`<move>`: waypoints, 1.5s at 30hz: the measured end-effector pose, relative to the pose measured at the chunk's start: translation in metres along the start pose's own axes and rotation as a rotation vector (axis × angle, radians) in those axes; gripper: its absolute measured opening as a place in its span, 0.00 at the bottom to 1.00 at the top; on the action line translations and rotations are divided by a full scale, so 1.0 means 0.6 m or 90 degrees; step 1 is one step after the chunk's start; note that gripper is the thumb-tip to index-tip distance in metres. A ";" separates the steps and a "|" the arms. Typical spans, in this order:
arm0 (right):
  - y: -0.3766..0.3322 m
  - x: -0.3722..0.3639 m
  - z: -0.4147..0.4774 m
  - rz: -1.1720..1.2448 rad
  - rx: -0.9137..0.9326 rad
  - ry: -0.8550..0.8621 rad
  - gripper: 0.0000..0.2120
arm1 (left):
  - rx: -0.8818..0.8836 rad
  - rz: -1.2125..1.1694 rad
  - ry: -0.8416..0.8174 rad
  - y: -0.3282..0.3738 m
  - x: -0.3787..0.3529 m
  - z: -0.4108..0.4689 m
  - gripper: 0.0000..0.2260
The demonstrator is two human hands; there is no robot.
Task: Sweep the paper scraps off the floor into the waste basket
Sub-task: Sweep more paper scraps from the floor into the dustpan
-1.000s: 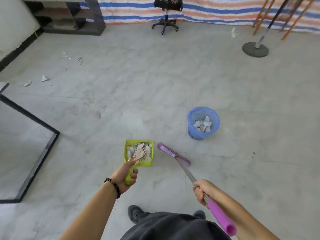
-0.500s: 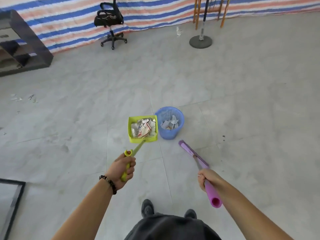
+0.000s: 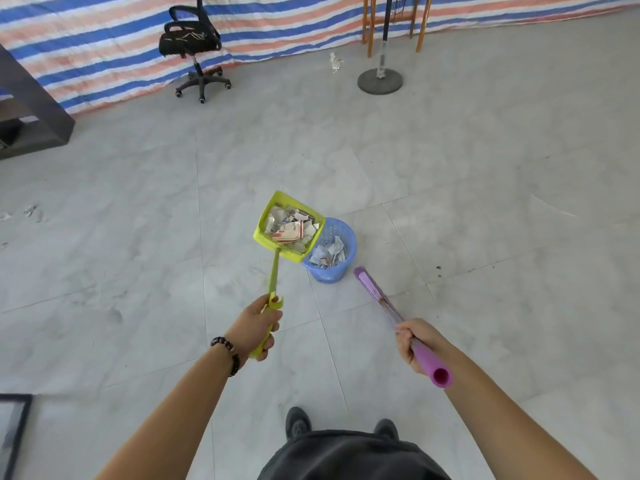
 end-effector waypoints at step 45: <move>0.057 -0.005 0.008 -0.092 0.042 0.071 0.11 | 0.230 0.383 -0.041 -0.076 0.003 0.087 0.07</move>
Point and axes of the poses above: each hand's wrist, its own z-axis towards the middle knuckle, its own x-axis out of the back of the hand, y = z × x, the point moved 1 cm from there along z, towards the middle knuckle, and after that the axes turned 10 degrees about -z, right-handed, at the moved point
